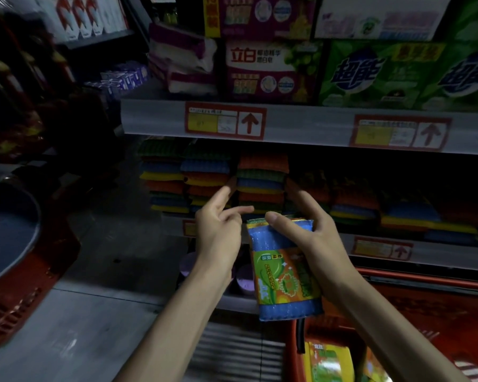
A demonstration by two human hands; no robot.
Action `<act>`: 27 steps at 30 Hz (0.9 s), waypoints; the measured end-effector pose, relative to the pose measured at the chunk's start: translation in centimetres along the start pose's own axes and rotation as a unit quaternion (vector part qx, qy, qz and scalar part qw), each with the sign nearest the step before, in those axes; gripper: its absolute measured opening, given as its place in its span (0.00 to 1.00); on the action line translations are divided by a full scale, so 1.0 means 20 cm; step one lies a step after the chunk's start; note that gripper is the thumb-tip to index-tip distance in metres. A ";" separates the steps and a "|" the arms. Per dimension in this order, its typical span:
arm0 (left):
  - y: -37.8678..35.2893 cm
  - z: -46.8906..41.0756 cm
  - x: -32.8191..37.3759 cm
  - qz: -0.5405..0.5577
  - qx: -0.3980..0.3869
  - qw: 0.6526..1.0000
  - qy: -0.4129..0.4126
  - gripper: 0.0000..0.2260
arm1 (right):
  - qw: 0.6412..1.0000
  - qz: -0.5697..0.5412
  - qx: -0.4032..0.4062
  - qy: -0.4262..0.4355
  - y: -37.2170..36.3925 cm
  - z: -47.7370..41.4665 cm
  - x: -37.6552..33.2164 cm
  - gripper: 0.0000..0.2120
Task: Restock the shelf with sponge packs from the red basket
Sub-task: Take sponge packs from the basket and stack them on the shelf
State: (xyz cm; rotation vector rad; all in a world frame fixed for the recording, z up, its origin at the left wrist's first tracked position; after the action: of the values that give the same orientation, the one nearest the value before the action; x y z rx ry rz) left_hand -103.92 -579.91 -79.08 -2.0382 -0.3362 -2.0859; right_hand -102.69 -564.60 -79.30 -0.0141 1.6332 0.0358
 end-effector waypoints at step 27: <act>0.10 0.21 0.01 0.050 -0.147 0.983 0.099 0.20 | 0.998 -0.024 0.051 0.020 -0.03 0.17 -0.05 0.17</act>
State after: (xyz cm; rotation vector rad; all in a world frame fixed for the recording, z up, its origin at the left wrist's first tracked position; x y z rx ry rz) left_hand -99.37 -580.46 -78.83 -1.9211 0.1121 -2.3655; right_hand -99.21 -565.19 -78.48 0.0242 1.6721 -0.0846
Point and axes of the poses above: each hand's wrist, its own z-axis away from the middle knuckle, its own y-axis out of the back of the hand, x = y × z, the point moved 1 cm from there along -z, towards the middle knuckle, and after that the axes turned 1 degree about y, right-handed, at the moved point
